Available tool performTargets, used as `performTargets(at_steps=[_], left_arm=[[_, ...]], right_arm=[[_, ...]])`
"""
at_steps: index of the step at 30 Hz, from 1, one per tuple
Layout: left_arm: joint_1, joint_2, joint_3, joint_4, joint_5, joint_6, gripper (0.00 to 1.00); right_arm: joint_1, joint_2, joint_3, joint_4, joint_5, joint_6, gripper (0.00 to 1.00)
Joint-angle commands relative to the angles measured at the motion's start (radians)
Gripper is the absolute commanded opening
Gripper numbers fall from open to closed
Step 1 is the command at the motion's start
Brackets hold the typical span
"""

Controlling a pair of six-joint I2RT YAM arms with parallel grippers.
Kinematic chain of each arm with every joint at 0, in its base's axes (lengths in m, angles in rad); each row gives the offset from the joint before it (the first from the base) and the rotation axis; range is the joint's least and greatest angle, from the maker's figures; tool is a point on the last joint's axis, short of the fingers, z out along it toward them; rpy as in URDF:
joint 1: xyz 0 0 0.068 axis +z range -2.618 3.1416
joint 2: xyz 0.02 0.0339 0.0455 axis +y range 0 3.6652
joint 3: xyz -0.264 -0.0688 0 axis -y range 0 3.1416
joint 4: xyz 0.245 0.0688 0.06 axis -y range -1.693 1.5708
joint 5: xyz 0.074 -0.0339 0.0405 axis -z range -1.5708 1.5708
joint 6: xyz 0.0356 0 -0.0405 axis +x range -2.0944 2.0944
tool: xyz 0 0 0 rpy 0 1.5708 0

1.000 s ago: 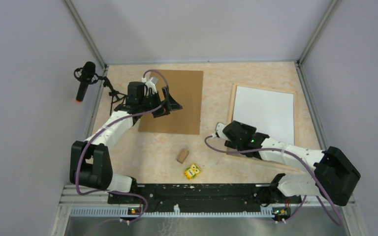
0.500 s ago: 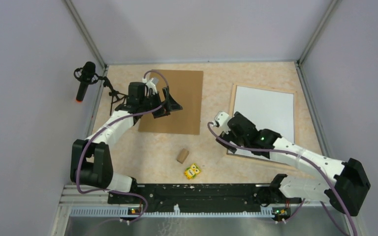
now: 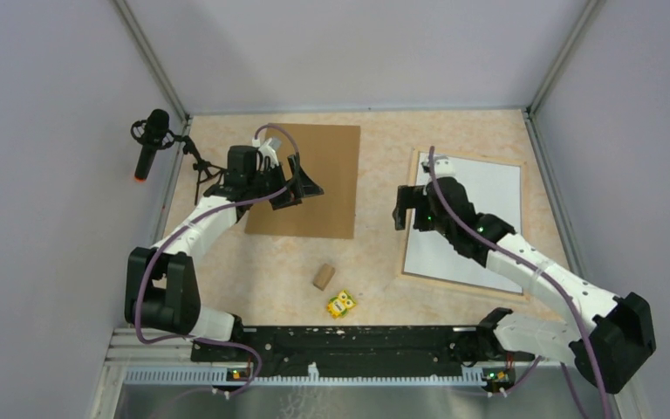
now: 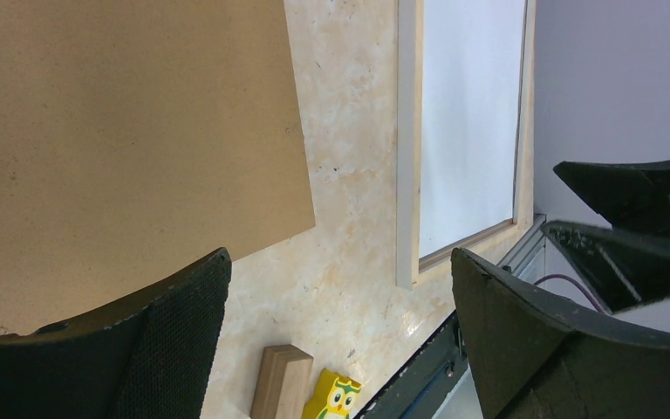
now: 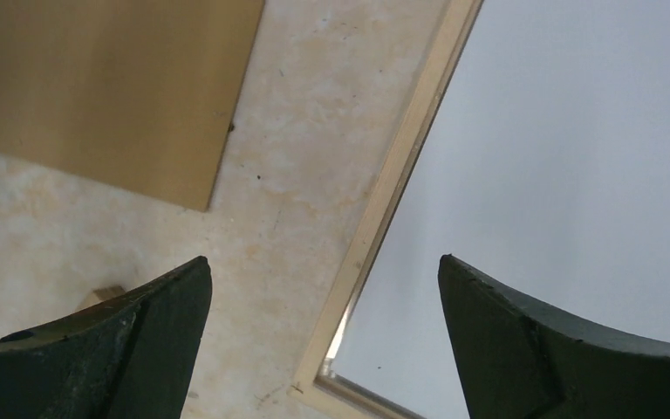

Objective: Put the photo into the frame
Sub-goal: Turn over the photo from the photo frame.

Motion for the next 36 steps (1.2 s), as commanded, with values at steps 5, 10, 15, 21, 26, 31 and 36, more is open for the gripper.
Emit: performTargets(at_steps=[5, 10, 15, 21, 26, 31, 36], left_arm=[[-0.002, 0.005, -0.002, 0.038, 0.005, 0.002, 0.98], [-0.002, 0.006, -0.003, 0.041, 0.015, -0.001, 0.98], [-0.002, 0.01, -0.005, 0.046, 0.022, -0.007, 0.98], [-0.002, 0.01, -0.006, 0.047, 0.021, -0.006, 0.98], [-0.002, 0.013, -0.005, 0.048, 0.025, -0.008, 0.98], [-0.002, 0.009, -0.005, 0.049, 0.027, -0.007, 0.98], [-0.003, 0.008, -0.005, 0.048, 0.027, -0.007, 0.98]], right_arm=[[-0.125, 0.116, -0.023, 0.025, -0.005, 0.49, 0.89], [-0.129, 0.209, -0.013, 0.004, 0.002, 0.519, 0.65], [-0.103, 0.342, 0.07, -0.097, 0.071, 0.507, 0.52], [-0.034, 0.465, 0.127, -0.12, 0.115, 0.517, 0.52], [0.003, 0.531, 0.183, -0.119, 0.137, 0.517, 0.46], [0.038, 0.596, 0.22, -0.129, 0.172, 0.532, 0.41], [0.052, 0.619, 0.236, -0.157, 0.211, 0.536, 0.41]])
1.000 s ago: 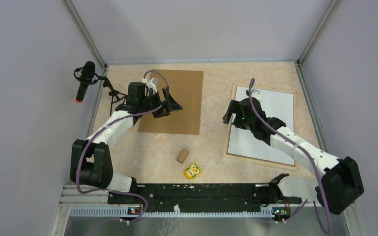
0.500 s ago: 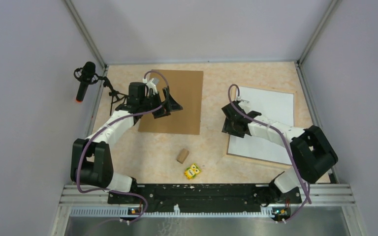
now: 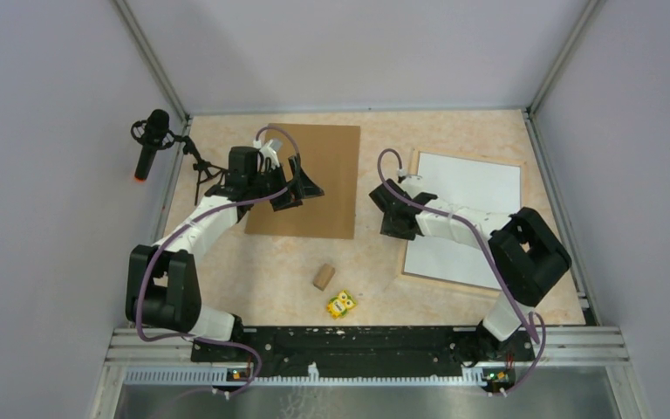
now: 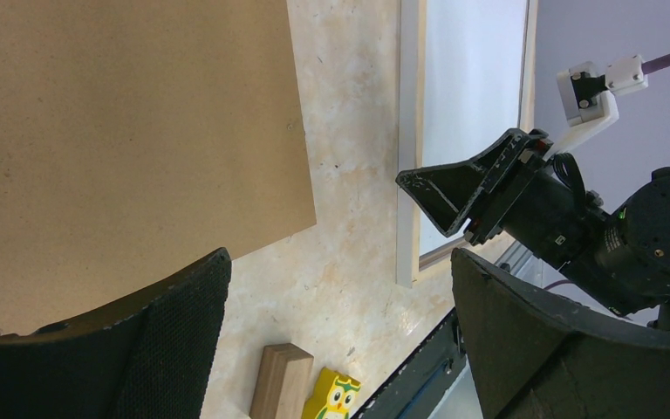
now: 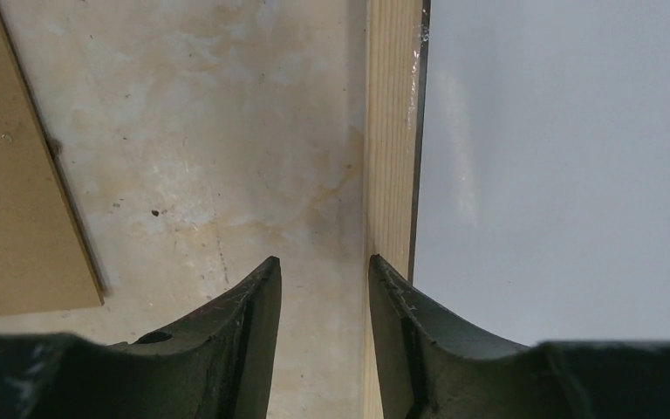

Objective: Put the photo into the frame
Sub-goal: Turn over the photo from the photo frame.

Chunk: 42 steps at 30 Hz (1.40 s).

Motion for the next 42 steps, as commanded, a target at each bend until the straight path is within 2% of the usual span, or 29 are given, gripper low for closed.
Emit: performTargets(at_steps=[1, 6, 11, 15, 19, 22, 27, 33, 38, 42], left_arm=[[-0.002, -0.005, -0.001, 0.043, 0.02, -0.004, 0.98], [-0.002, -0.006, -0.001, 0.045, 0.021, -0.004, 0.98], [-0.003, -0.005, -0.002, 0.047, 0.021, -0.006, 0.98], [-0.002, -0.008, -0.002, 0.043, 0.015, -0.002, 0.98], [-0.003, -0.008, -0.001, 0.04, 0.009, -0.002, 0.98], [-0.002, -0.007, -0.001, 0.04, 0.01, -0.002, 0.98], [-0.001, -0.006, 0.0, 0.037, 0.004, 0.003, 0.98], [-0.002, -0.002, 0.001, 0.037, 0.006, 0.001, 0.98], [-0.002, 0.001, 0.015, 0.013, -0.014, 0.027, 0.98], [0.007, 0.003, 0.045, -0.042, -0.096, 0.069, 0.98]], right_arm=[[0.014, 0.012, 0.037, -0.036, 0.069, 0.013, 0.42], [0.014, -0.018, 0.01, -0.046, 0.094, 0.016, 0.46], [0.014, -0.012, -0.01, -0.01, 0.074, 0.018, 0.45], [0.014, 0.018, 0.001, 0.002, 0.063, 0.011, 0.41], [0.015, 0.021, 0.006, 0.011, 0.072, 0.009, 0.3], [0.016, 0.028, 0.013, 0.016, 0.074, 0.01, 0.29], [0.015, 0.004, -0.022, 0.052, 0.064, 0.032, 0.38], [0.014, 0.01, -0.038, 0.137, -0.004, 0.035, 0.39], [0.014, 0.031, 0.023, 0.143, -0.016, 0.012, 0.39], [0.0, 0.025, 0.097, 0.112, -0.019, -0.042, 0.47]])
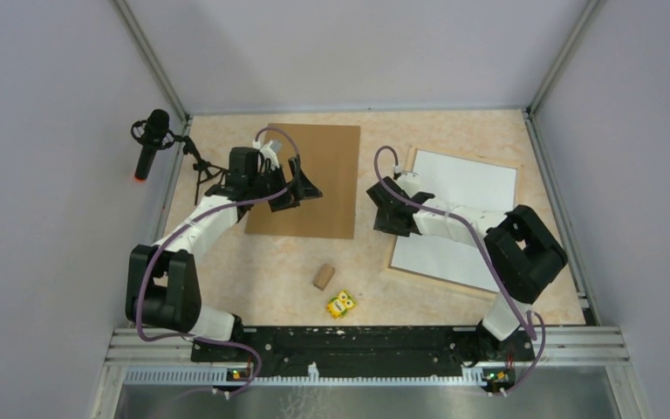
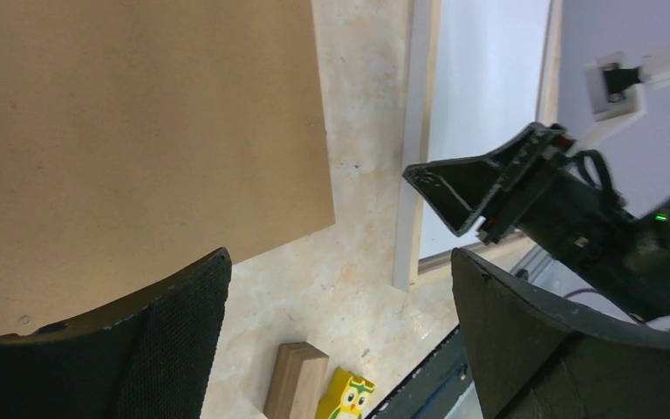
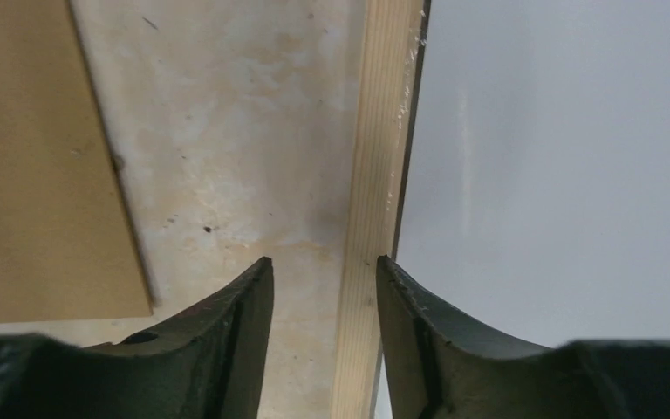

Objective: Put the photo into the frame
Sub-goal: Turn over the photo from the photo frame, then pick up the photo frame item at the center of the board.

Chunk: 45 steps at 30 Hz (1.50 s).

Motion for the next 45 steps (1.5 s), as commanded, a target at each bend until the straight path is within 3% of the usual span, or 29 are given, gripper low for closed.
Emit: performTargets(at_steps=[1, 6, 11, 14, 38, 45], left_arm=[[0.013, 0.003, 0.052, -0.041, -0.102, 0.062, 0.98], [0.034, 0.017, 0.1, -0.126, -0.332, 0.124, 0.98], [0.034, 0.097, 0.176, -0.237, -0.679, 0.181, 0.98], [0.038, 0.148, 0.2, -0.26, -0.745, 0.181, 0.98], [0.078, 0.373, 0.074, -0.242, -0.498, -0.015, 0.98], [0.058, 0.397, 0.071, -0.23, -0.396, -0.01, 0.98]], right_arm=[[-0.008, -0.008, 0.124, 0.012, -0.004, -0.063, 0.5], [-0.013, -0.018, 0.175, 0.024, -0.088, -0.11, 0.68], [-0.044, 0.041, 0.153, 0.253, -0.496, -0.061, 0.73], [-0.081, 0.104, 0.13, 0.402, -0.647, 0.002, 0.72], [-0.154, 0.247, 0.005, 0.718, -0.848, 0.111, 0.7], [-0.156, 0.106, 0.017, 0.824, -0.946, 0.204, 0.68]])
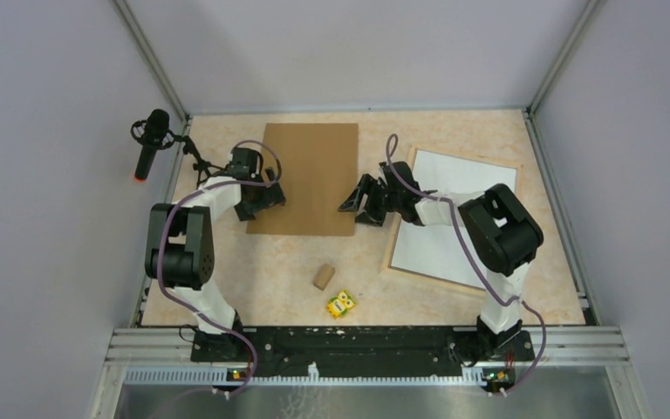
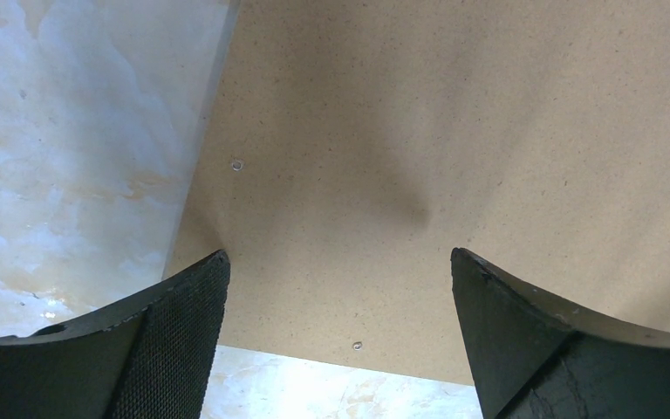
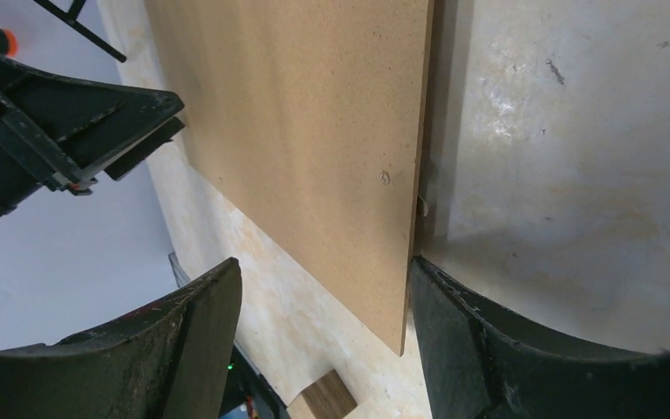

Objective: Put the photo into the frame
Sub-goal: Pick up the photo frame item at the center of the board.

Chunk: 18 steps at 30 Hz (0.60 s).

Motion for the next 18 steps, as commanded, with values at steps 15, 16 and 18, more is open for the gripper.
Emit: performTargets(at_steps=[15, 16, 18], left_arm=[[-0.341, 0.062, -0.139, 0.174, 0.485, -0.19, 0.98], [-0.354, 0.072, -0.141, 0.192, 0.493, -0.211, 0.98], [-0.379, 0.093, -0.143, 0.221, 0.514, -0.241, 0.98]], right_arm=[[-0.114, -0.689, -0.374, -0.048, -0.036, 0.082, 0.7], [-0.13, -0.713, -0.399, -0.064, -0.034, 0.073, 0.7], [-0.153, -0.757, -0.436, -0.089, -0.024, 0.054, 0.7]])
